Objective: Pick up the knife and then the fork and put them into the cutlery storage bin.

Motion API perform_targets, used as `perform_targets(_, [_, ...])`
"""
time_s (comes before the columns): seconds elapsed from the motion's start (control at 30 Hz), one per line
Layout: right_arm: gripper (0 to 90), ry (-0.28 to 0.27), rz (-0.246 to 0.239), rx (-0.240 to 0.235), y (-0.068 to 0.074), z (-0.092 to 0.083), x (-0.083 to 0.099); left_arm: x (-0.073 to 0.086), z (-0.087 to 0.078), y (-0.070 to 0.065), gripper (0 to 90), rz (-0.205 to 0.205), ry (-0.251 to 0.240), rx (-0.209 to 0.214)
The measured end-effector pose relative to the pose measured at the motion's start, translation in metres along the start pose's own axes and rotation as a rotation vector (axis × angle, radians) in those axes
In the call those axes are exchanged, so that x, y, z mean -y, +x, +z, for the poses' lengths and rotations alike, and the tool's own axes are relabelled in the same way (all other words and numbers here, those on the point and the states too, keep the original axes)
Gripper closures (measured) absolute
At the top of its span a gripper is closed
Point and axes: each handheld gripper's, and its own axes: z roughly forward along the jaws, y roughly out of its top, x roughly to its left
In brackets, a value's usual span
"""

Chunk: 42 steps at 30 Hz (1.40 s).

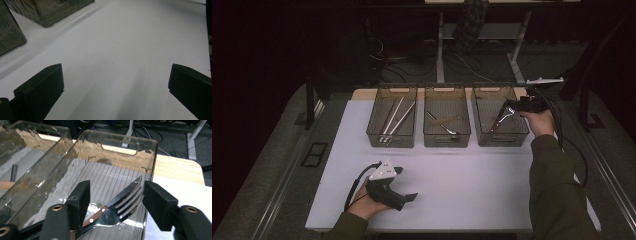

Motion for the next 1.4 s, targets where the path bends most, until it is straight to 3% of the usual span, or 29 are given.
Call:
perform_targets(0.33, [30.6, -0.022, -0.012, -0.045, 0.004, -0.008, 0.003, 0.0, 0.001, 0.0, 0.0, 0.0, 0.003, -0.001])
perform_targets(0.8, [26.7, -0.104, 0.004, -0.194, 0.02, -0.032, 0.022, 0.0, 0.0, 0.001, 0.0, -0.004, 0.001, -0.004])
perform_targets(0.93, [24.3, -0.115, -0.011, -0.235, 0.026, -0.038, 0.031, 0.0, 0.0, 0.002, 0.0, -0.007, -0.003, -0.005])
perform_targets(1.23, [18.0, -0.099, -0.085, -0.253, 0.047, -0.051, 0.056, 0.002, -0.003, 0.005, 0.0, 0.003, 0.001, -0.004])
perform_targets(1.4, [16.7, -0.107, -0.105, -0.29, 0.058, -0.06, 0.072, 0.002, -0.004, 0.005, 0.0, 0.002, -0.008, 0.001])
